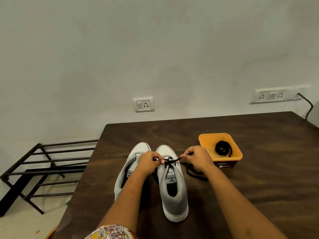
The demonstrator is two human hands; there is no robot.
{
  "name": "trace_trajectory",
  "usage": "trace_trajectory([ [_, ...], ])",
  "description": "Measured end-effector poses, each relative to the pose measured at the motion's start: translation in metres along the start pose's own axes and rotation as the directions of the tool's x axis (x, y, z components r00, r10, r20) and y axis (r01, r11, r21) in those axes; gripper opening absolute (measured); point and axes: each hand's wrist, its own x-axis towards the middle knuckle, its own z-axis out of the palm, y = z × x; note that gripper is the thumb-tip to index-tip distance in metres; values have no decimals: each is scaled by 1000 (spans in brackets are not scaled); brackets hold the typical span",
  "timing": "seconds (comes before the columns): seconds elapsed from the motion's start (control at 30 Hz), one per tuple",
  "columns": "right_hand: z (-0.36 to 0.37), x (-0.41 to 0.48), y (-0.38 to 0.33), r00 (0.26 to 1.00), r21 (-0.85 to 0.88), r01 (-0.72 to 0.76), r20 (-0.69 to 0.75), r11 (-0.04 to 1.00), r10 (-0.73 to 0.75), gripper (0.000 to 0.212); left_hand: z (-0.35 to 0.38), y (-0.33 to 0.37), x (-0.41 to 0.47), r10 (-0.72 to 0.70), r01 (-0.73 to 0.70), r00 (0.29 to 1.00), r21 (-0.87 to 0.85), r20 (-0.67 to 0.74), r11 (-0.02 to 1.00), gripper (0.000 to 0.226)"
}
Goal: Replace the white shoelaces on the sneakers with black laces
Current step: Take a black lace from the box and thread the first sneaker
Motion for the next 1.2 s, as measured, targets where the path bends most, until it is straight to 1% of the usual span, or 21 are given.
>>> trace_trajectory([
  [0.1,1,-3,5,999,28,-18,-28,999,19,18,0,6,-2,69,-58,996,184,-54,981,9],
  [0.2,2,-7,14,995,71,-60,-79,996,65,21,-5,7,-6,107,-71,990,337,-87,939,13],
  [0.3,1,-11,20,989,121,-84,-112,989,97,21,-7,2,-9,89,-47,992,382,-94,923,14],
  [0.37,-2,-12,18,994,140,-79,-66,987,89,21,-9,5,-11,69,-34,995,427,-66,903,15],
  [0.47,-15,-15,13,992,151,-94,97,984,80,32,-13,10,-9,-29,7,999,533,33,846,25],
  [0.5,-20,-17,11,987,216,-116,139,969,87,36,-16,12,-10,-60,30,997,520,41,854,29],
  [0.53,-23,-19,7,982,343,-146,165,928,93,36,-17,10,-7,-79,49,995,413,56,910,32],
  [0.57,-25,-20,2,979,515,-181,176,838,103,34,-17,9,-6,-80,64,994,207,71,976,35],
  [0.6,-26,-21,-4,976,690,-214,184,692,118,31,-16,10,-8,-87,90,993,-42,75,995,38],
  [0.63,-25,-22,-12,974,826,-226,190,517,122,28,-14,17,-12,-114,129,991,-275,69,953,37],
  [0.67,-25,-22,-21,976,905,-217,187,366,116,27,-11,24,-15,-139,152,988,-485,63,861,35],
  [0.7,-24,-21,-30,979,947,-196,175,256,102,27,-7,31,-18,-153,153,987,-664,59,732,34],
  [0.77,-19,-18,-48,988,983,-142,134,116,74,24,-1,43,-19,-164,120,985,-872,47,474,34],
  [0.8,-17,-16,-56,991,988,-122,116,98,64,22,1,46,-17,-186,107,982,-916,36,387,33],
  [0.83,-15,-13,-63,994,987,-100,94,128,52,21,1,49,-17,-210,93,978,-935,21,343,31],
  [0.87,-11,-8,-66,997,977,-76,70,202,40,20,2,49,-14,-227,79,974,-937,-1,340,29],
  [0.97,-5,6,-70,1000,856,-14,26,517,-15,21,4,52,-10,-206,45,977,-880,-61,474,26],
  [1.03,0,15,-70,998,693,35,9,720,-58,21,3,56,-7,-183,46,981,-847,-61,530,23],
  [1.07,3,18,-69,997,605,58,8,794,-79,21,4,57,-6,-175,55,983,-839,-49,541,22],
  [1.13,9,22,-61,997,483,47,36,875,-73,23,6,56,-4,-165,79,986,-816,-20,573,21],
  [1.2,13,24,-52,996,454,-7,84,891,-35,24,9,51,-2,-154,103,988,-807,16,581,21],
])
